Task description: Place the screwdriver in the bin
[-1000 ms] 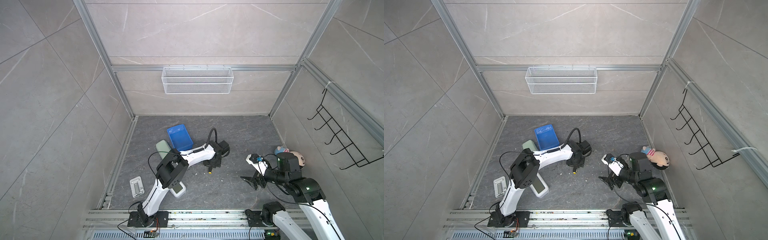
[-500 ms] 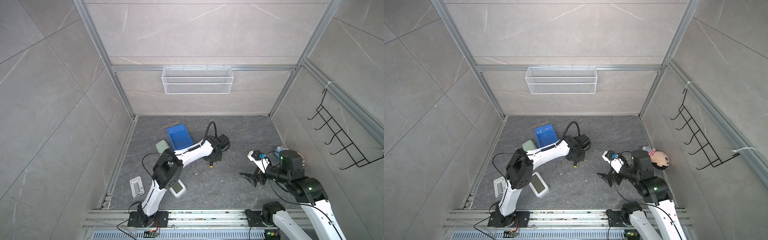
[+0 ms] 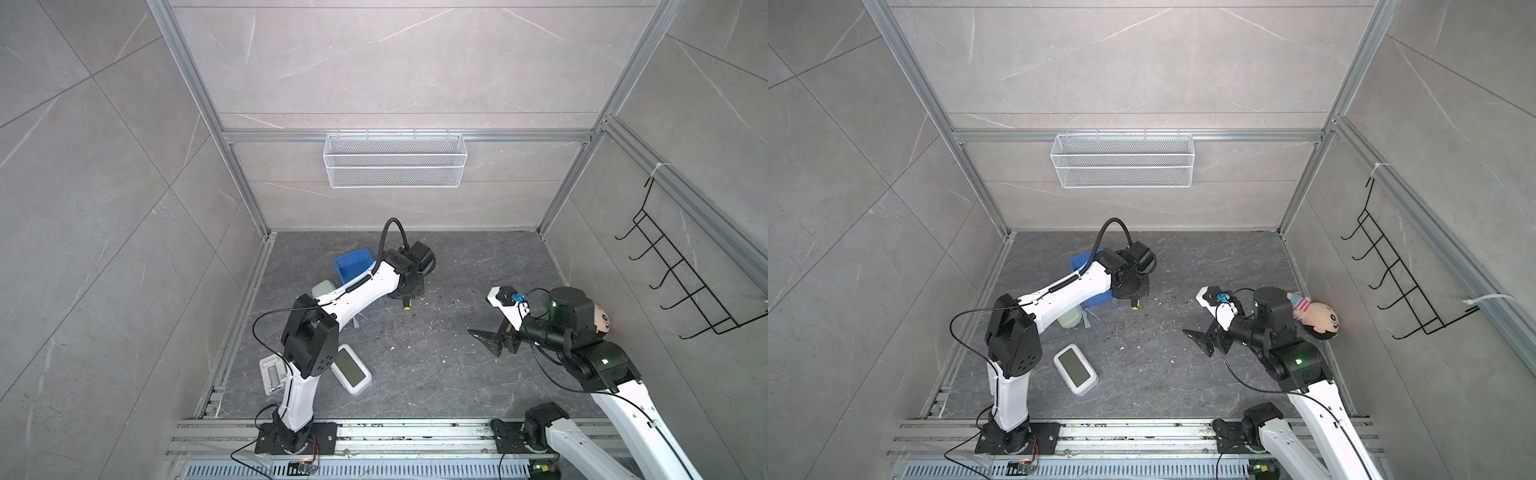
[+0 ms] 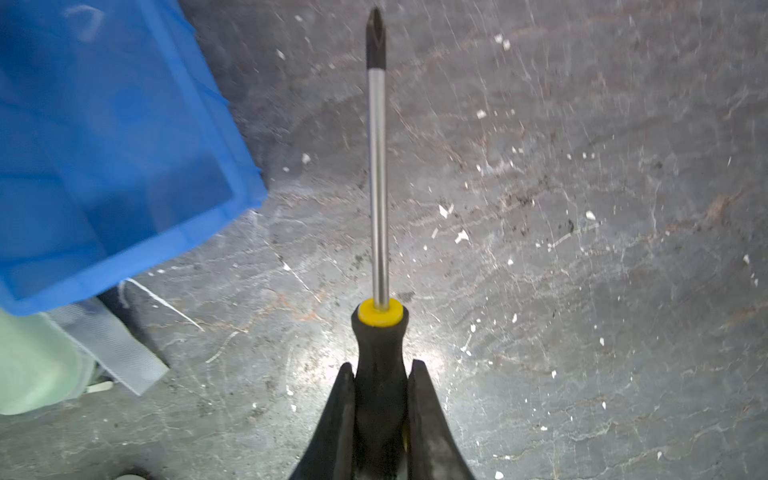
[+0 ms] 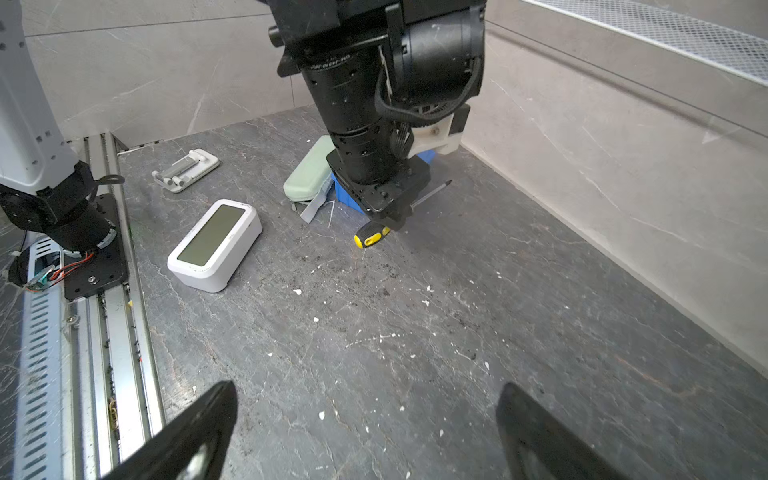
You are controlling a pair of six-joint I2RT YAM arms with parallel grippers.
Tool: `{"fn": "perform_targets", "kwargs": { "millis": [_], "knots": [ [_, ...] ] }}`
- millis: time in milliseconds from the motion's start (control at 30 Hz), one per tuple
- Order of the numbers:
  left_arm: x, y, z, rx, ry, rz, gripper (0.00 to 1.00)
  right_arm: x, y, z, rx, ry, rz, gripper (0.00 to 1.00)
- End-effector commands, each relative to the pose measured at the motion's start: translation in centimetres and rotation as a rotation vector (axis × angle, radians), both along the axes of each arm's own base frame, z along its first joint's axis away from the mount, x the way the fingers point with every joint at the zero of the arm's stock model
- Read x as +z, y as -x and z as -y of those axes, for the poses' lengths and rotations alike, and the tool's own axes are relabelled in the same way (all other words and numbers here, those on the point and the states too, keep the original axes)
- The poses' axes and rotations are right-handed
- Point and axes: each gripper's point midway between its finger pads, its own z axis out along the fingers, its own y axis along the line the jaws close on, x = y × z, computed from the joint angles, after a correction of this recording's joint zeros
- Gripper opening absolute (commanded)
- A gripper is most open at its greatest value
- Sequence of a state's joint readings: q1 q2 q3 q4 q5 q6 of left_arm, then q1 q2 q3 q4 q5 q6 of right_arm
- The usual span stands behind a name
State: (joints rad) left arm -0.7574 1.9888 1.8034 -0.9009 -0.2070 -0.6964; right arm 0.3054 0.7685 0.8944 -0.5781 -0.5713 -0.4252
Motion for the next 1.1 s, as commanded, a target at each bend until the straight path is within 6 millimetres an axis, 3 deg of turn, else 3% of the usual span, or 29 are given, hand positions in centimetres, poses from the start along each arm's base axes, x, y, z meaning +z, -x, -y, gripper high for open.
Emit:
{"fn": "perform_targets", "kwargs": {
  "millis": [0, 200, 633, 833, 1067],
  "knots": [
    [2.6, -1.2, -1.8, 0.019, 0.023, 0.052, 0.0, 1.4, -1.5, -1.4, 0.018, 0.002, 0.067, 0.99],
    [3.1, -3.4, -4.9, 0.069, 0.008, 0.086, 0.0, -0.2, -3.3, -4.7, 0.086, 0.097, 0.087, 0.99],
    [2.2, -7.7, -10.1, 0.199, 0.031, 0.097, 0.0, -1.8, -8.6, -11.7, 0.169, 0.064, 0.141, 0.99],
    [1.3, -9.6, -12.1, 0.262, 0.044, 0.095, 0.0, -2.3, -11.2, -13.7, 0.115, 0.012, 0.162, 0.99],
    [-0.8, -11.3, -13.3, 0.305, 0.052, 0.057, 0.0, -2.7, -11.8, -15.2, 0.114, -0.03, 0.159, 0.99]
  ]
}}
